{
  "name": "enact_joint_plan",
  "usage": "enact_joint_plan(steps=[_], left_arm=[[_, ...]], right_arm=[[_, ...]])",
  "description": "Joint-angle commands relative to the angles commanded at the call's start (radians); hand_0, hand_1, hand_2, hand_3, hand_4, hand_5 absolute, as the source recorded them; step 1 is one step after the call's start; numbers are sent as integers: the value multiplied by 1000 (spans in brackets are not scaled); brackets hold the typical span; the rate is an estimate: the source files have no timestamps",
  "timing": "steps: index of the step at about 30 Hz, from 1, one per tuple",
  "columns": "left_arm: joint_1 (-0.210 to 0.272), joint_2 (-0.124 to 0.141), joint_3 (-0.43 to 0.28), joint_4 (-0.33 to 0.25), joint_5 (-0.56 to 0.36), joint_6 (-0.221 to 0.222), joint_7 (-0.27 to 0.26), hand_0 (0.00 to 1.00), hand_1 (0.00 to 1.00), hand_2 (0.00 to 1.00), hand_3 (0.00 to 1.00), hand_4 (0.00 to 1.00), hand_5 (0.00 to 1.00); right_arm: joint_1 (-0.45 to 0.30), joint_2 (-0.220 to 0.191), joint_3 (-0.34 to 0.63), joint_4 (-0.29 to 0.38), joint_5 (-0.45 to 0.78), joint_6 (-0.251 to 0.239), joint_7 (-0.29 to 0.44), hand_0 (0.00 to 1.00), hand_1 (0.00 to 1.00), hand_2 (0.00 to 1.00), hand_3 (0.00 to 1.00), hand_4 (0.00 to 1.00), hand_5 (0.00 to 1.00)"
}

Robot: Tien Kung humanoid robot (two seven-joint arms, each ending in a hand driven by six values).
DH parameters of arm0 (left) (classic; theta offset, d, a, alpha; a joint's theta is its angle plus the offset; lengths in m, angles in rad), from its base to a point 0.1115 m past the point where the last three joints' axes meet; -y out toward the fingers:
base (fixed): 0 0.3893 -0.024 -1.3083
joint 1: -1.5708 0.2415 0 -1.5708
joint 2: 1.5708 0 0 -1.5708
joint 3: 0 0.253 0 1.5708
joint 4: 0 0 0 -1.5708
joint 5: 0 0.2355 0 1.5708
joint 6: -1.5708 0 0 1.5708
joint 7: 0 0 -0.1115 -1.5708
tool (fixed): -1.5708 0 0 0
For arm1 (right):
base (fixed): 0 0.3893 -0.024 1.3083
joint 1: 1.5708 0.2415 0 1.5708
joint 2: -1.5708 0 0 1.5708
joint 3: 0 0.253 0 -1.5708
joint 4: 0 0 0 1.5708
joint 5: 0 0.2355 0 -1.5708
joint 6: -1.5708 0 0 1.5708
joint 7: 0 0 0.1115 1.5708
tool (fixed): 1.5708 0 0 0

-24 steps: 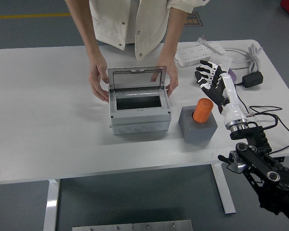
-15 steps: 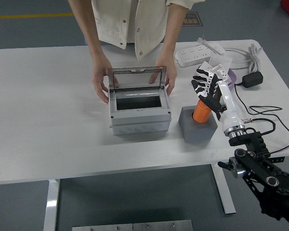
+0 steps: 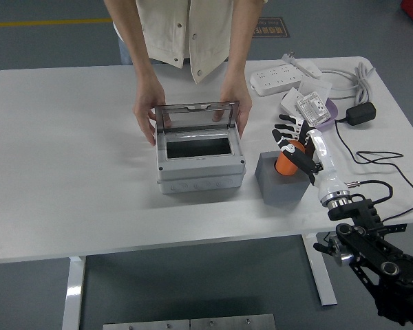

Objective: Fetch the battery,place it into the box,close the lid of the box

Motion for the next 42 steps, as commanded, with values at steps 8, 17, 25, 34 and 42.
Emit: enact_joint_plan(steps=[8, 17, 25, 34, 42], left_arm=[[-6, -1, 10, 0, -7, 1, -5, 656, 741, 626, 560, 760, 312], [-14, 0, 34, 0, -31, 3, -10, 656, 742, 625, 561, 762, 307], [-17, 1, 38, 0, -32, 4, -12, 656, 743, 624, 562, 763, 290], [-19, -3, 39, 0, -30, 5, -11, 655, 743, 624, 562, 764, 288], [-19, -2, 47, 0, -36, 8, -15, 655, 743, 622, 559, 771, 282]], right_arm=[[-6, -5, -11, -10, -6, -4, -2, 583, 627, 678, 767, 830, 438], [-6, -6, -26, -18, -33, -40, -8, 575, 622, 664, 751, 824, 416], [-3, -5, -42, -34, -30, -46, -9, 606, 547, 549, 585, 514, 72], [3, -8, -65, -27, 27, -36, 4, 621, 546, 546, 581, 497, 28], [7, -8, -70, -17, 55, -39, 11, 621, 546, 545, 584, 529, 26]])
